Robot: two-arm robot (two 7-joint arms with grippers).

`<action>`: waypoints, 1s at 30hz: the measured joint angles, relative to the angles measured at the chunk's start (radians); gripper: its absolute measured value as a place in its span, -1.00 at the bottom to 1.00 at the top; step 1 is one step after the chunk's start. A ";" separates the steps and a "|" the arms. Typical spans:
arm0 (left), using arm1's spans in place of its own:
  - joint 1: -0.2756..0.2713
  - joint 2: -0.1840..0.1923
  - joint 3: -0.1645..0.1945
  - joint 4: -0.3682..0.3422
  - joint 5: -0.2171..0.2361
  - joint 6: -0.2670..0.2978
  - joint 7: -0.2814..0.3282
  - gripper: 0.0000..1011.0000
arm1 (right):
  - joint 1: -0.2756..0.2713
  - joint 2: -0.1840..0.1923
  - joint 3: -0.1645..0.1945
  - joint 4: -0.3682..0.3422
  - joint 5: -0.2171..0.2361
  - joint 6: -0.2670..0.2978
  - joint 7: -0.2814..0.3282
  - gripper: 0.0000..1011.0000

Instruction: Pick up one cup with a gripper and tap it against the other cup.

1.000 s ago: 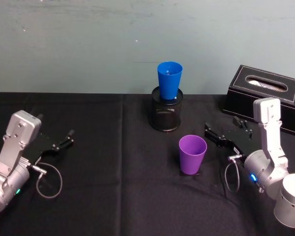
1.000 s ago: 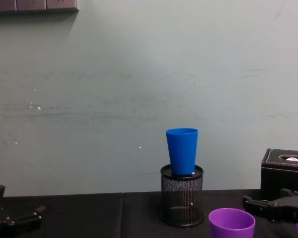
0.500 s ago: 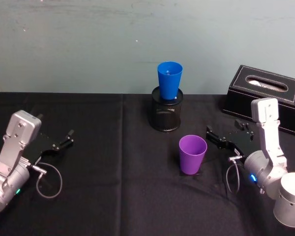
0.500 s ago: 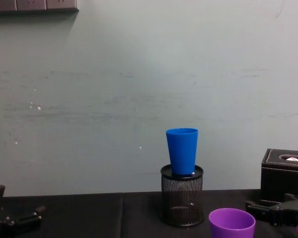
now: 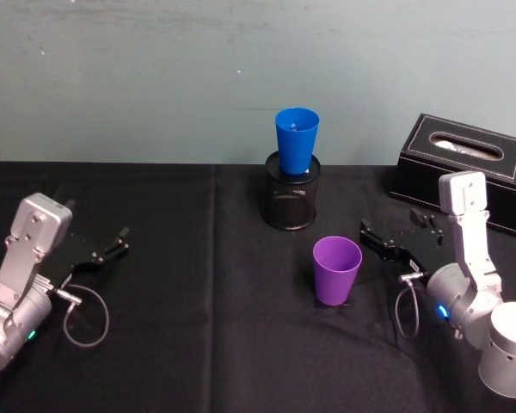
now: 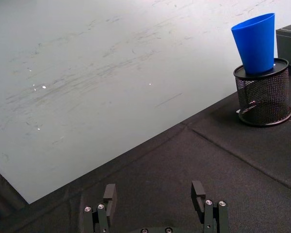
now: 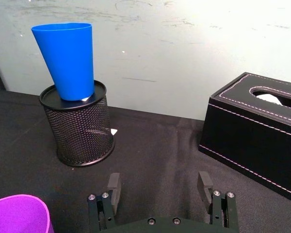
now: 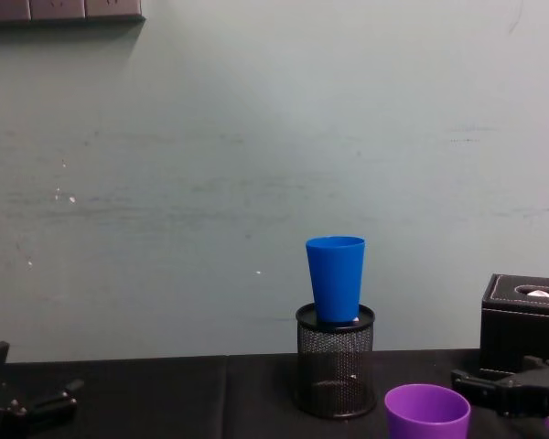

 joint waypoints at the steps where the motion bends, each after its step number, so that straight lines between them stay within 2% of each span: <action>1: 0.000 0.000 0.000 0.000 0.000 0.000 0.000 1.00 | 0.000 0.000 0.000 0.000 0.000 0.000 0.000 0.99; 30: 0.000 0.000 0.000 0.000 0.000 0.000 0.000 1.00 | 0.000 0.001 -0.002 0.000 0.001 -0.003 0.001 0.99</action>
